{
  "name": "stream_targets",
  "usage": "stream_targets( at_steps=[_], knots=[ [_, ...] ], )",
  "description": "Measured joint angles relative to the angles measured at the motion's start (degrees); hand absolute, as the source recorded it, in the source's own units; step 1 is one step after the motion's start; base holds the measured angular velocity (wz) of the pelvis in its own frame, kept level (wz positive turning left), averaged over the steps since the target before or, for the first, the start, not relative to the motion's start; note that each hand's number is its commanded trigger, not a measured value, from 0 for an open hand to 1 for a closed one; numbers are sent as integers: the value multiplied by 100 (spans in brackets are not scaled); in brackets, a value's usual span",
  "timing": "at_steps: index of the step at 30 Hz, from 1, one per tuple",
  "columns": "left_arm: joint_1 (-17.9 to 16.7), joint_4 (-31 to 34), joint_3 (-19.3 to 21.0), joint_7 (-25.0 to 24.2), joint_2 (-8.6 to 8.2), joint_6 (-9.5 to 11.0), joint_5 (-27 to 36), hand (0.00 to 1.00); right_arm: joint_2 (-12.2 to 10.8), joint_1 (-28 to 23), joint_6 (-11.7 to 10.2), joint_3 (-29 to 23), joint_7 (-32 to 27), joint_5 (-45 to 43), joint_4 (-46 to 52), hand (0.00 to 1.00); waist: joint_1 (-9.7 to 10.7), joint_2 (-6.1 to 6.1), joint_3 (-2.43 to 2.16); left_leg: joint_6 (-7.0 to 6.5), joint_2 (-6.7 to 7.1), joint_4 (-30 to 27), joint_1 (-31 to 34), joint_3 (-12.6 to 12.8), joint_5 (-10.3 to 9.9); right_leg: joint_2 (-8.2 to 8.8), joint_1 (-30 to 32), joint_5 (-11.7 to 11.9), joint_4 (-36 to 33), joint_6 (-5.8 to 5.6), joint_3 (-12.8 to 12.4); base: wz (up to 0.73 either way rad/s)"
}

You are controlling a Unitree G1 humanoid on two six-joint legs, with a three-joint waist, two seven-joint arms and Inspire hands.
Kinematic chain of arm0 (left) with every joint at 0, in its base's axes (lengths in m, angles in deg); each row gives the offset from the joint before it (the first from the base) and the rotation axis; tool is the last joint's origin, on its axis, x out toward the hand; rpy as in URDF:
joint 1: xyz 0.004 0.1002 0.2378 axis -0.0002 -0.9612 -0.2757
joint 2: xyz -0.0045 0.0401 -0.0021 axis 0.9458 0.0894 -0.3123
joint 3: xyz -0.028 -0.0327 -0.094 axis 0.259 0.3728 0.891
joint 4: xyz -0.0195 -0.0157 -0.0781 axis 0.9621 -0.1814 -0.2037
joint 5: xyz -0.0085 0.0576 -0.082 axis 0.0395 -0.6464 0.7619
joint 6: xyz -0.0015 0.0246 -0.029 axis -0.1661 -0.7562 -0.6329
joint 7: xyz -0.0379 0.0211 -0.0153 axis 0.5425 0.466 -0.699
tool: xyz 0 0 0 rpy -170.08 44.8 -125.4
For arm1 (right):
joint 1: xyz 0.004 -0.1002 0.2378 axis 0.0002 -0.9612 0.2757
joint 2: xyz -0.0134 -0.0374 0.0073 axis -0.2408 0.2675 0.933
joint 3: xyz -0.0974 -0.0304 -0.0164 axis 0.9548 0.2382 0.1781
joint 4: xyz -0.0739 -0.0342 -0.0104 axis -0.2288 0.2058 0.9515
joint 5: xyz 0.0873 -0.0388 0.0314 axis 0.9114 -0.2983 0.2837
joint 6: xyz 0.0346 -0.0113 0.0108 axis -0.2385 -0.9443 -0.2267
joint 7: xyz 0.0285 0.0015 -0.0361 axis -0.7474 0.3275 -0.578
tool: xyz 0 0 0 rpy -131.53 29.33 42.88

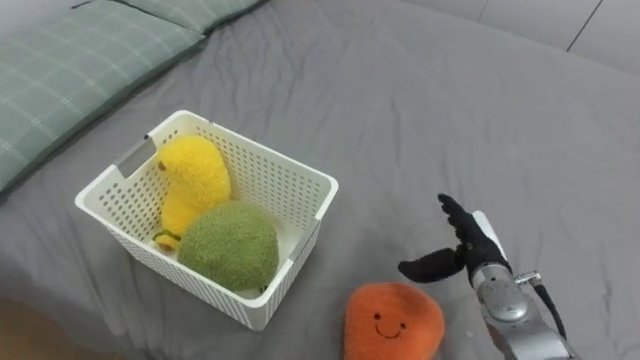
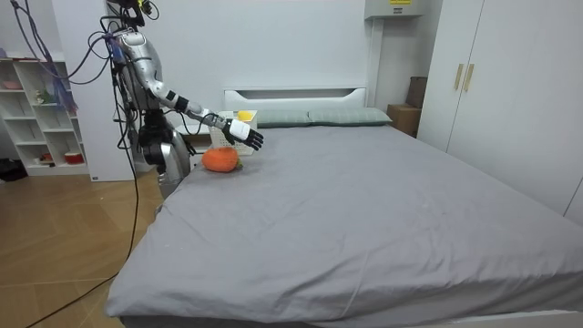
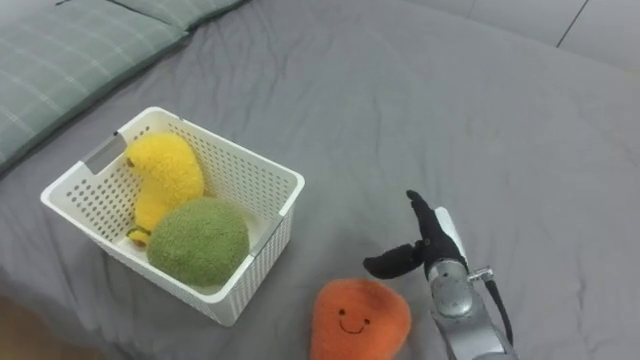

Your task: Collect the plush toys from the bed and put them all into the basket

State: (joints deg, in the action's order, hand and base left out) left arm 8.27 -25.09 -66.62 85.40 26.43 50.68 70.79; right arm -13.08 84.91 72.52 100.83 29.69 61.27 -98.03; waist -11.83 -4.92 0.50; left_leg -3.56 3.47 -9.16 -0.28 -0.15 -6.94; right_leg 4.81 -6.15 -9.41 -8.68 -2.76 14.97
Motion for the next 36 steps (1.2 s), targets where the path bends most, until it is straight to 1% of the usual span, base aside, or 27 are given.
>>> stream_targets(
  at_steps=[3, 6, 8, 10, 12, 15, 17, 18, 19, 20, 21, 22, 23, 26, 28, 33, 36],
  knots=[
    [-3, -22, -9, 18, 7, 15, 7, 0, -77, -1, 11, 198, 54, -120, -507, 0, -121, -25, -3, -1, 1, 13, -5, 0, 0, 0, -2, 0, 0, 0, -8, 0],
    [-17, -118, -125, 21, 49, 20, 8, 0, -192, 3, 14, 242, 116, -122, -739, 0, -153, -25, 0, 0, 9, -14, 77, -54, -13, -2, 8, 0, 3, 0, 26, 9],
    [-25, -168, -131, 22, 55, 19, 11, 0, -219, 41, -15, 425, 114, -117, -941, 0, -181, 0, 17, 6, 13, -32, 78, -89, -21, -3, 3, 0, 6, 0, 90, 9],
    [-28, -203, -131, 28, 53, 14, 7, 0, -331, 43, 7, 565, 226, -120, -1306, 0, -260, -8, 15, 13, 19, -59, 86, -161, -27, -7, -23, 0, 10, 0, 161, 14],
    [-59, -214, -132, 28, 48, -1, -4, 0, -387, 43, 14, 623, 326, -121, -1386, 0, -265, -7, 15, 16, 27, -64, 135, -218, -31, -2, -24, 0, 10, 0, 252, 17],
    [-148, -201, -131, 28, 50, -15, -49, 0, -390, 49, 13, 662, 414, -154, -1412, 0, -268, -16, 8, 36, 37, -148, 215, -302, -50, -3, -9, 0, 10, 0, 337, 15],
    [-202, -200, -129, 20, 56, -53, -121, 0, -386, 66, 19, 660, 491, -170, -1465, 0, -271, -39, -7, 36, 40, -183, 258, -336, -51, -4, -6, 0, 11, -1, 392, 13],
    [-231, -200, -130, 5, 53, -108, -170, 0, -388, 88, 22, 663, 511, -171, -1531, 0, -271, -45, -8, 29, 42, -221, 263, -362, -56, -8, -23, 0, 11, 0, 419, 9],
    [-268, -202, -131, -14, 50, -138, -220, 0, -387, 100, 53, 662, 552, -172, -1565, 0, -275, -45, -8, 31, 43, -240, 261, -373, -63, -11, -46, 0, 11, 0, 423, 8],
    [-284, -202, -131, -20, 50, -145, -229, 0, -387, 105, 59, 662, 564, -175, -1571, 0, -277, -47, -7, 33, 43, -248, 261, -377, -67, -12, -53, 0, 11, -1, 427, 5],
    [-299, -213, -131, -30, 51, -178, -231, 0, -387, 111, 59, 662, 595, -190, -1584, 0, -278, -51, -3, 57, 43, -262, 262, -386, -82, -12, -62, -1, 12, -1, 440, 4],
    [-308, -216, -133, -40, 51, -235, -231, 0, -387, 117, 59, 666, 641, -197, -1613, 0, -291, -55, -1, 59, 43, -274, 262, -395, -82, -12, -71, -1, 12, -1, 459, 5],
    [-314, -220, -133, -47, 51, -250, -237, 0, -386, 116, 59, 667, 672, -197, -1628, 0, -299, -58, 1, 60, 43, -283, 261, -402, -83, -12, -75, -1, 12, -1, 473, 4],
    [-337, -222, -127, -109, 52, -334, -314, 0, -350, 115, 63, 667, 796, -206, -1691, 0, -368, -62, 6, 68, 40, -359, 266, -404, -112, -17, -75, -12, 22, 1, 477, 0],
    [-336, -222, -128, -145, 51, -351, -336, 0, -331, 120, 63, 668, 882, -249, -1779, 0, -443, -75, 6, 69, 44, -369, 259, -400, -113, -20, -90, -39, 91, 14, 475, 0],
    [-333, -222, -129, -165, 51, -436, -333, 0, -339, 145, 67, 670, 960, -268, -1813, 0, -451, -89, 10, 47, 45, -374, 265, -408, -96, -28, -130, -51, 97, 14, 515, 4],
    [-319, -218, -129, -168, 51, -441, -334, 0, -342, 202, 89, 664, 1009, -261, -1805, 0, -423, -90, 14, 57, 42, -374, 266, -388, -115, -35, -176, -55, 121, 10, 514, 0]
  ],
)
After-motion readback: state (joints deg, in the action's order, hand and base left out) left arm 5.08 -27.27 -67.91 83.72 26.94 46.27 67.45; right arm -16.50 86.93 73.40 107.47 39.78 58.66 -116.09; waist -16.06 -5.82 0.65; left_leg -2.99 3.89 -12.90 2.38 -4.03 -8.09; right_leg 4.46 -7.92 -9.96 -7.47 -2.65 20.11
